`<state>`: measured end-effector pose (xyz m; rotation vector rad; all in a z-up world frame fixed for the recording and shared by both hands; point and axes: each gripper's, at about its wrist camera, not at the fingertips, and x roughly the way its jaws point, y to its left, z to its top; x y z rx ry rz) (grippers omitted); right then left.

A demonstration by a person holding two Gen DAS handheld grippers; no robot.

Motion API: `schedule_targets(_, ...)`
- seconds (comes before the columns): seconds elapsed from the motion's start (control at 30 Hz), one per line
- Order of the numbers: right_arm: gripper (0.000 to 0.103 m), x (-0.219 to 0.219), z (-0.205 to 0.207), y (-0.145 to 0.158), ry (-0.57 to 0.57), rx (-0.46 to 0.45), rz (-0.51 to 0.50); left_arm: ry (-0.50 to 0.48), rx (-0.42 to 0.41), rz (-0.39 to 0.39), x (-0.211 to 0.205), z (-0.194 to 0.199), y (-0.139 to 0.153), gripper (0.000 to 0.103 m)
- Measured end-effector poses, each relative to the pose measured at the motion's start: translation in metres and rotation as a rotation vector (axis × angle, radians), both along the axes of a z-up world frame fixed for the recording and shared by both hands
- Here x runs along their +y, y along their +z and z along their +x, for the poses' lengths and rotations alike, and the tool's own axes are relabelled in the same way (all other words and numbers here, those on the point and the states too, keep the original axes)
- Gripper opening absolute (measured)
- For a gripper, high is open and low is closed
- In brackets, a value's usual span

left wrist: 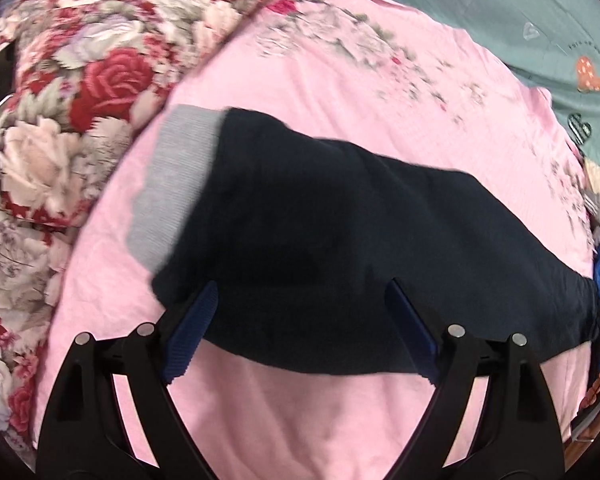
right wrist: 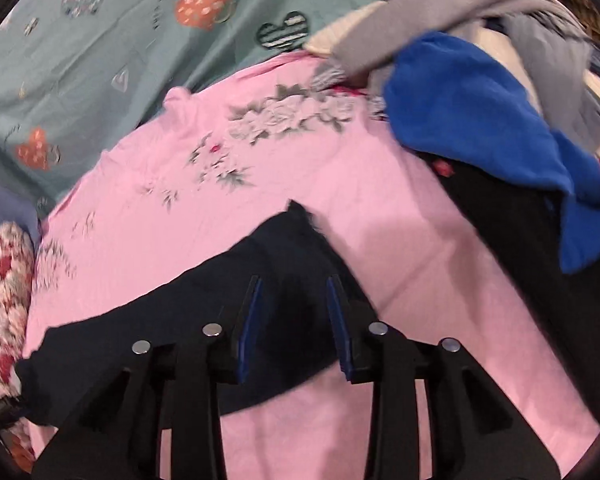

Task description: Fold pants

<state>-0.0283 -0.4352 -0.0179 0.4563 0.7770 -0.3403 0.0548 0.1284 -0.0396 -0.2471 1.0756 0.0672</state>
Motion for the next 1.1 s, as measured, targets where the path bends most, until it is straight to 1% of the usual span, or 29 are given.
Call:
schedule_targets(0.03, 0.028, -0.001, 0.008, -0.005, 0.002, 0.029, -0.028, 0.022, 0.014, 0.016, 0.007, 0.003, -0.005, 0.087)
schedule_targets(0.07, 0.025, -0.010, 0.019, -0.015, -0.038, 0.076, -0.077, 0.031, 0.035, 0.008, 0.012, 0.005, -0.008, 0.087)
schedule_targets(0.1, 0.028, -0.020, 0.022, -0.024, -0.138, 0.135, -0.136, 0.036, 0.058, -0.040, 0.018, 0.006, -0.012, 0.087)
schedule_targets(0.13, 0.030, -0.031, 0.019, -0.029, -0.223, 0.156, -0.154, 0.047, 0.062, -0.080, 0.023, 0.005, -0.012, 0.087)
schedule_targets(0.17, 0.030, -0.036, 0.010, -0.028, -0.264, 0.117, -0.101, 0.057, 0.046, -0.095, 0.025, 0.002, -0.008, 0.087)
schedule_targets(0.2, 0.030, -0.032, 0.006, -0.020, -0.244, 0.066, -0.061, 0.053, 0.032, -0.088, 0.023, 0.002, -0.004, 0.087)
schedule_targets(0.23, 0.030, -0.022, 0.005, -0.011, -0.192, 0.013, -0.058, 0.041, 0.017, -0.074, 0.020, 0.002, 0.001, 0.087)
schedule_targets(0.27, 0.030, -0.009, 0.006, -0.002, -0.138, -0.024, -0.081, 0.027, -0.008, -0.056, 0.015, 0.002, 0.009, 0.087)
schedule_targets(0.3, 0.032, 0.016, 0.012, 0.010, -0.049, -0.053, -0.142, 0.020, -0.028, -0.050, 0.011, 0.002, 0.013, 0.087)
schedule_targets(0.33, 0.040, 0.031, 0.018, 0.016, 0.014, -0.059, -0.164, 0.010, -0.051, -0.050, 0.007, 0.002, 0.017, 0.087)
schedule_targets(0.37, 0.044, 0.049, 0.028, 0.019, 0.103, -0.061, -0.161, -0.007, -0.068, -0.051, 0.002, 0.003, 0.020, 0.087)
schedule_targets(0.4, 0.044, 0.072, 0.042, 0.021, 0.224, -0.072, -0.124, -0.020, -0.071, -0.049, -0.003, 0.005, 0.021, 0.087)
schedule_targets(0.47, 0.044, 0.108, 0.067, 0.019, 0.376, -0.088, -0.073, -0.048, -0.065, -0.041, -0.014, 0.010, 0.018, 0.087)
schedule_targets(0.53, 0.043, 0.155, 0.100, 0.017, 0.521, -0.070, -0.048, -0.070, -0.055, -0.015, -0.023, 0.016, 0.013, 0.087)
schedule_targets(0.57, 0.041, 0.177, 0.116, 0.016, 0.578, -0.074, -0.038, -0.080, -0.044, 0.017, -0.027, 0.020, 0.009, 0.087)
schedule_targets(0.6, 0.038, 0.206, 0.137, 0.013, 0.660, -0.070, -0.020, -0.082, -0.039, 0.030, -0.027, 0.021, 0.006, 0.087)
schedule_targets(0.63, 0.033, 0.227, 0.153, 0.011, 0.711, -0.057, 0.004, -0.081, -0.034, 0.033, -0.025, 0.022, 0.004, 0.087)
schedule_targets(0.67, 0.032, 0.249, 0.166, 0.009, 0.766, -0.032, 0.038, -0.072, -0.021, 0.024, -0.022, 0.024, -0.001, 0.087)
schedule_targets(0.7, 0.029, 0.265, 0.176, 0.005, 0.808, -0.010, 0.069, -0.063, -0.008, 0.014, -0.017, 0.025, -0.004, 0.087)
schedule_targets(0.77, 0.027, 0.297, 0.196, -0.006, 0.859, 0.036, 0.114, -0.035, 0.013, -0.001, -0.008, 0.028, -0.012, 0.087)
schedule_targets(0.8, 0.027, 0.314, 0.206, -0.016, 0.883, 0.071, 0.123, -0.030, 0.014, -0.004, -0.004, 0.028, -0.014, 0.087)
schedule_targets(0.83, 0.024, 0.321, 0.212, -0.022, 0.888, 0.091, 0.111, -0.036, 0.011, -0.010, -0.002, 0.027, -0.016, 0.087)
schedule_targets(0.87, 0.014, 0.326, 0.216, -0.029, 0.890, 0.118, 0.092, -0.049, 0.005, -0.015, -0.001, 0.026, -0.016, 0.087)
schedule_targets(0.9, 0.010, 0.334, 0.221, -0.037, 0.897, 0.145, 0.094, -0.059, 0.001, -0.012, -0.001, 0.025, -0.017, 0.087)
schedule_targets(0.97, 0.009, 0.333, 0.215, -0.042, 0.939, 0.158, 0.133, -0.068, -0.001, -0.008, -0.002, 0.025, -0.019, 0.088)
schedule_targets(1.03, 0.008, 0.330, 0.199, -0.041, 1.006, 0.146, 0.119, -0.076, -0.001, -0.004, -0.004, 0.027, -0.021, 0.091)
schedule_targets(1.1, 0.008, 0.327, 0.188, -0.044, 1.047, 0.163, 0.125, -0.075, -0.002, 0.006, -0.007, 0.029, -0.021, 0.092)
